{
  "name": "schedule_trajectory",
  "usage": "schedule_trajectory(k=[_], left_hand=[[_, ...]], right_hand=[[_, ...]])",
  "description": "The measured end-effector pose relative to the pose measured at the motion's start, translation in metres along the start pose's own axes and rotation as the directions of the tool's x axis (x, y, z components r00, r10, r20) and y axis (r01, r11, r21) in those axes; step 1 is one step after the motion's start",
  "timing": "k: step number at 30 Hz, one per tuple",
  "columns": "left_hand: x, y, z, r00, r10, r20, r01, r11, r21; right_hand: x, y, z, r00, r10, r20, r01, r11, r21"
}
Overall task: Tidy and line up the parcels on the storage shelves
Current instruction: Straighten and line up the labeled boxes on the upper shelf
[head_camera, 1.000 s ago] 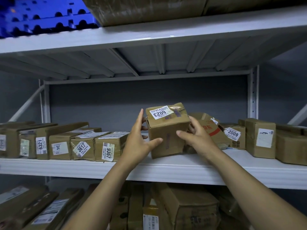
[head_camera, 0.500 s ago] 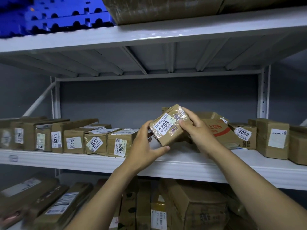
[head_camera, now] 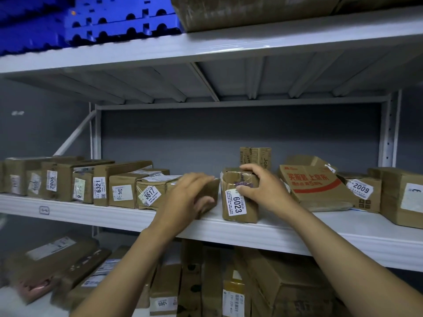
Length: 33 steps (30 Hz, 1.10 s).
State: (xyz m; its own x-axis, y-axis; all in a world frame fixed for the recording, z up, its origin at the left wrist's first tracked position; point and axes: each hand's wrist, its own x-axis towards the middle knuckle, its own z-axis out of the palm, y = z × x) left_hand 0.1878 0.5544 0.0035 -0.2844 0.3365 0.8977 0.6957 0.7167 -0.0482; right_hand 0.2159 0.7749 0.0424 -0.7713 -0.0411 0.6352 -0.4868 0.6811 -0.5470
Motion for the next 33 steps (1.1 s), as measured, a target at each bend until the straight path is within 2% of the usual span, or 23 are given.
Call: schedule_trajectory(k=[2,4,7,9,14,18,25,29,33], left_hand=[[0.001,-0.014,-0.006,0.999,-0.051,0.002,0.051,0.996,0.077],[0.001,-0.029,-0.009,0.983,-0.158,0.092,0.146,0.981,0.13],[-0.005,-0.046,-0.007,0.933,-0.298,0.199,0.259,0.944,0.203],[-0.006,-0.049,-0.005,0.911,-0.335,0.242,0.28,0.931,0.235],[0.001,-0.045,-0.007,0.894,-0.363,0.262,0.276,0.908,0.315],[0.0,-0.048,-0.01,0.889,-0.337,0.311,0.262,0.93,0.259],[-0.002,-0.049,-0.013,0.888,-0.311,0.339,0.265,0.948,0.175],[-0.008,-0.048,-0.021,0.901,-0.335,0.276,0.297,0.939,0.172],[-0.018,-0.059,-0.032,0.914,-0.4,0.062,0.373,0.891,0.258]], right_hand=[[0.0,0.003,0.003,0.998,0.058,-0.004,-0.057,0.997,0.058],[0.001,0.006,0.007,0.995,0.099,-0.01,-0.098,0.991,0.088],[0.001,0.005,0.014,0.993,0.107,-0.05,-0.105,0.994,0.042],[0.002,0.0,0.02,0.994,0.074,-0.079,-0.076,0.997,-0.015],[0.008,-0.013,0.036,0.997,-0.011,-0.081,0.006,0.998,-0.062],[0.008,-0.025,0.044,0.986,-0.006,-0.169,-0.052,0.942,-0.332],[0.021,-0.039,0.059,0.984,0.074,-0.16,-0.141,0.874,-0.465],[0.023,-0.034,0.057,0.976,0.061,-0.211,-0.153,0.879,-0.452],[0.021,-0.029,0.049,0.959,0.025,-0.281,-0.135,0.915,-0.38]])
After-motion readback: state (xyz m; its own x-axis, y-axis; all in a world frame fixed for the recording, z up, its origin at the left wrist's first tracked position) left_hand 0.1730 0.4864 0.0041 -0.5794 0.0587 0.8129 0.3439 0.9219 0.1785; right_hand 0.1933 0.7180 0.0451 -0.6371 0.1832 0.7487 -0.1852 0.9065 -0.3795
